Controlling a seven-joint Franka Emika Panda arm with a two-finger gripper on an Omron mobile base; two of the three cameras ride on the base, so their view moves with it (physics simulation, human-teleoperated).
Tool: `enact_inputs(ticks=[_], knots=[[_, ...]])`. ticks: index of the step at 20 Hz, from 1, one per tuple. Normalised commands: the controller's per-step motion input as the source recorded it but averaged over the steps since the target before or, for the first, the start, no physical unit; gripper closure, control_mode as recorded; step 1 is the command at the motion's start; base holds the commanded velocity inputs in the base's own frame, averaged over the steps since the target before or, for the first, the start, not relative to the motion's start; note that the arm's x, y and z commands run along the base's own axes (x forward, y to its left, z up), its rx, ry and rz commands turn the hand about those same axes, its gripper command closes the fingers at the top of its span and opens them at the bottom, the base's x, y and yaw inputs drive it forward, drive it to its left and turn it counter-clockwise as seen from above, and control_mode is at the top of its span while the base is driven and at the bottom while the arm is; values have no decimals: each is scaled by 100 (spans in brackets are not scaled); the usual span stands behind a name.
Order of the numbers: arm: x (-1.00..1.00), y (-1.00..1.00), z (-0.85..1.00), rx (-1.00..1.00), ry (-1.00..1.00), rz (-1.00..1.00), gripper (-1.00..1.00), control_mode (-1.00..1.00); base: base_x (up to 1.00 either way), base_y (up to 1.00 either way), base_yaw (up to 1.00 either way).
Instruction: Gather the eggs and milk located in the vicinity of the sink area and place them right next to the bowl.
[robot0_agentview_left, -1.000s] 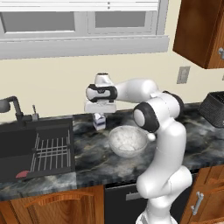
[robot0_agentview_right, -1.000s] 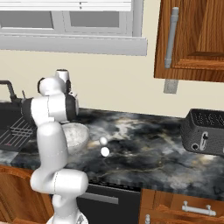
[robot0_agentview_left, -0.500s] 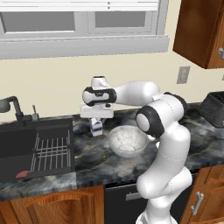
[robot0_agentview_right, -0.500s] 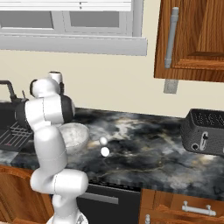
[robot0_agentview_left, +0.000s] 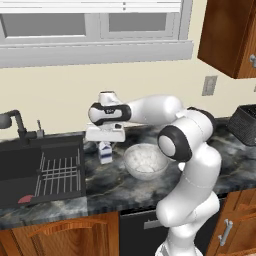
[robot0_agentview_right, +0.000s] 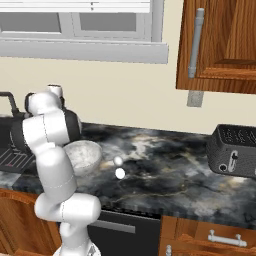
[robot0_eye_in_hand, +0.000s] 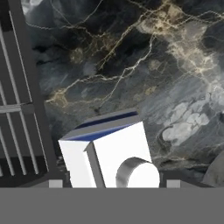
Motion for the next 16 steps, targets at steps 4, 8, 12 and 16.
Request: enact_inputs(ticks=[4,8,12,16], knots=[[-26,18,0,-1,4,-8,100,-100,0,0,0],[-20,10,0,-9,3,-6,100,-100,0,0,0],[-8,0,0,-13,9,-2,100,-100,0,0,0],[0,0,0,-15,11,0,100,-100,0,0,0]])
